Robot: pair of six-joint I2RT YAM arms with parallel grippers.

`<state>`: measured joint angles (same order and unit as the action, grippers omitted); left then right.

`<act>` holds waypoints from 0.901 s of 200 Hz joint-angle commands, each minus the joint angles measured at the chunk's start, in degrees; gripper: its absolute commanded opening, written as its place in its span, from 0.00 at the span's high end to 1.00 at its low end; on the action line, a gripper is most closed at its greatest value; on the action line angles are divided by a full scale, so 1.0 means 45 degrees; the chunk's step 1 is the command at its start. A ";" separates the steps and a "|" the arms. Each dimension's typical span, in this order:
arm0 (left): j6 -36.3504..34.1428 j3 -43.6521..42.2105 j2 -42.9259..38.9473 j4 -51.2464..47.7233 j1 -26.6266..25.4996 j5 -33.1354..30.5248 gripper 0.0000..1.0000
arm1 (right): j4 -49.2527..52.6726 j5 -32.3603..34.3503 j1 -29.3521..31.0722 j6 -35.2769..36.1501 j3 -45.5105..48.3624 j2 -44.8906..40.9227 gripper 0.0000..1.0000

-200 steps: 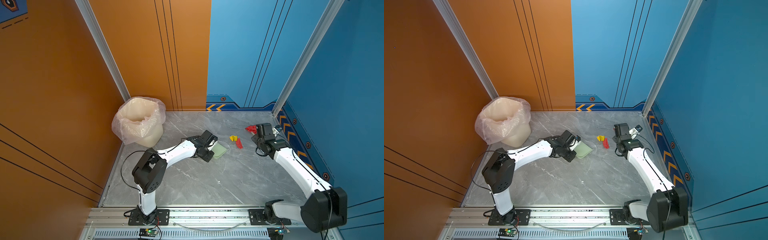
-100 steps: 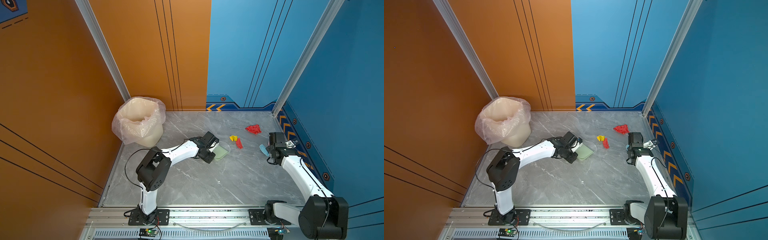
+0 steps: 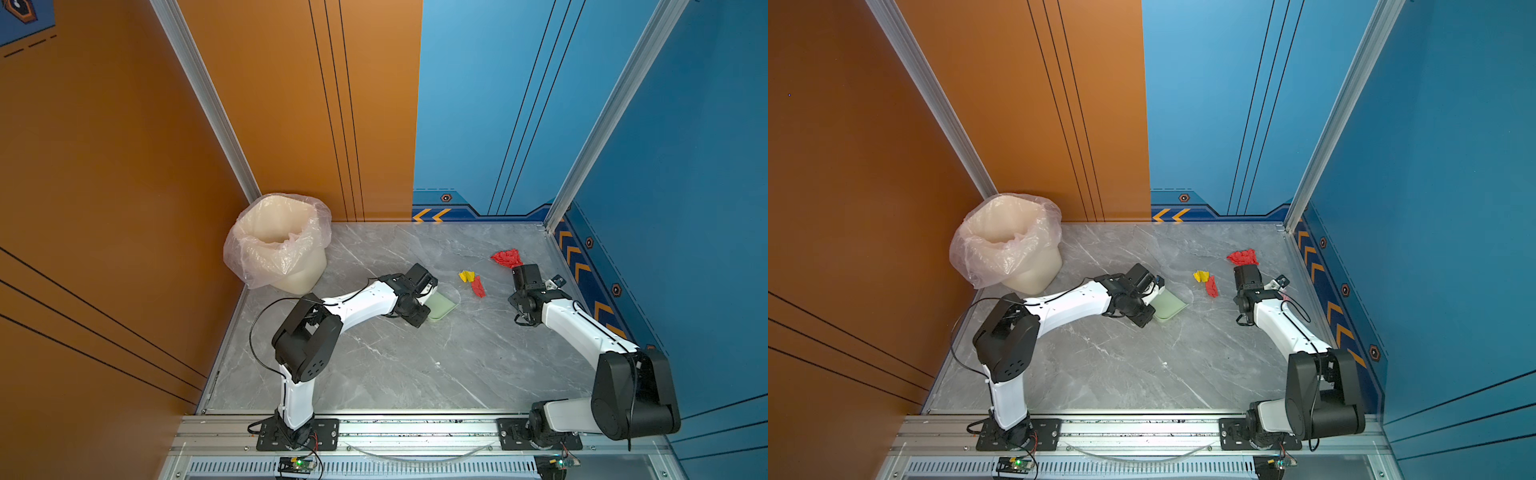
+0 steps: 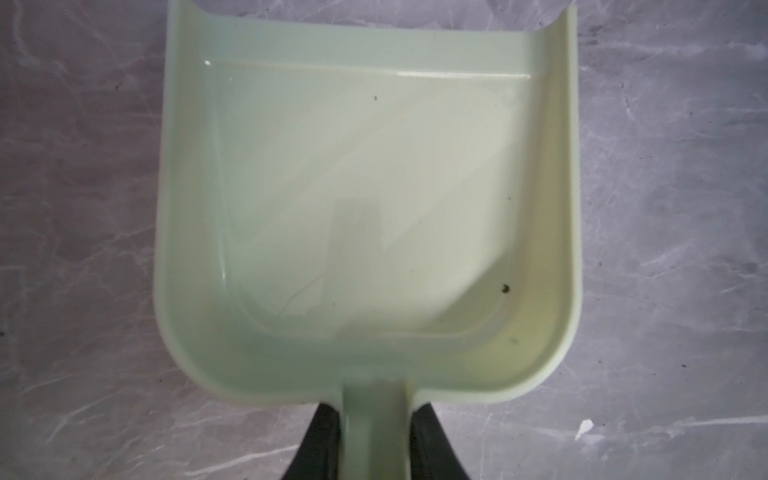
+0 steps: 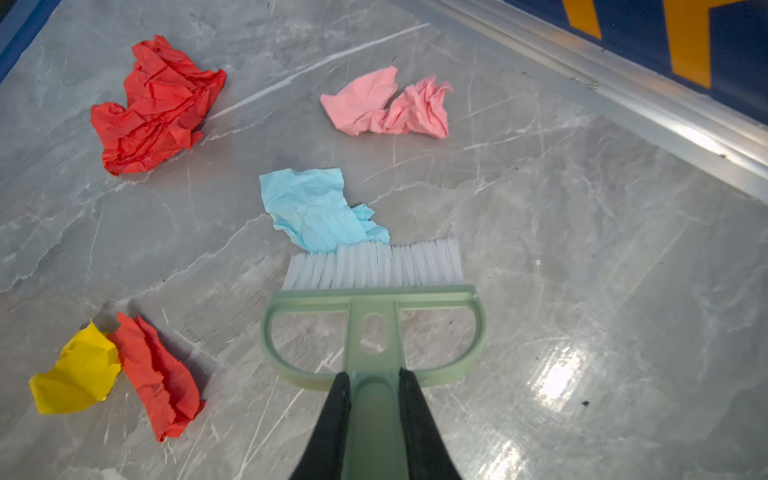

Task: Sweep away the paper scraps from the table
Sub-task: 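Gather the red, yellow and blue scraps together with the right brush, then sweep the gathered scraps toward the dustpan with the right brush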

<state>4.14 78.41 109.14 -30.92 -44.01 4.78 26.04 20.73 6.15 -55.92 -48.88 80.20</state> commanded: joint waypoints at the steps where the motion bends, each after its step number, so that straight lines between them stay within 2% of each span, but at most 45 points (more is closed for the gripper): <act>1: -0.0178 0.0076 -0.0134 -0.0425 -0.0159 -0.0062 1.00 | -0.0275 -0.1120 0.0318 -0.0088 -0.0443 0.0257 1.00; 33: -0.0188 0.0114 -0.0018 -0.0473 -0.0155 -0.0138 1.00 | -0.0695 -0.2560 0.0872 -0.0307 -0.0538 0.0458 1.00; 68: -0.0209 0.0250 0.0151 -0.0472 -0.0181 -0.0007 1.00 | -0.0883 -0.3303 0.1439 -0.0099 -0.1035 0.0428 1.00; 100: -0.0224 0.0309 0.0209 -0.0454 -0.0225 0.0101 1.00 | -0.0874 -0.2612 0.1425 0.0684 -0.1577 0.0117 1.00; 130: -0.0341 0.0349 0.0276 -0.0446 -0.0376 0.0225 1.00 | -0.0853 -0.2911 0.1031 0.1845 -0.2636 0.0485 1.00; 180: -0.0201 0.0417 0.0309 -0.0453 -0.0735 0.0461 1.00 | -0.1055 -0.2927 0.1009 0.3098 -0.4711 0.2631 1.00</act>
<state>3.92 78.46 109.51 -31.53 -45.98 5.19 21.21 7.66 10.76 -46.61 -65.69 86.63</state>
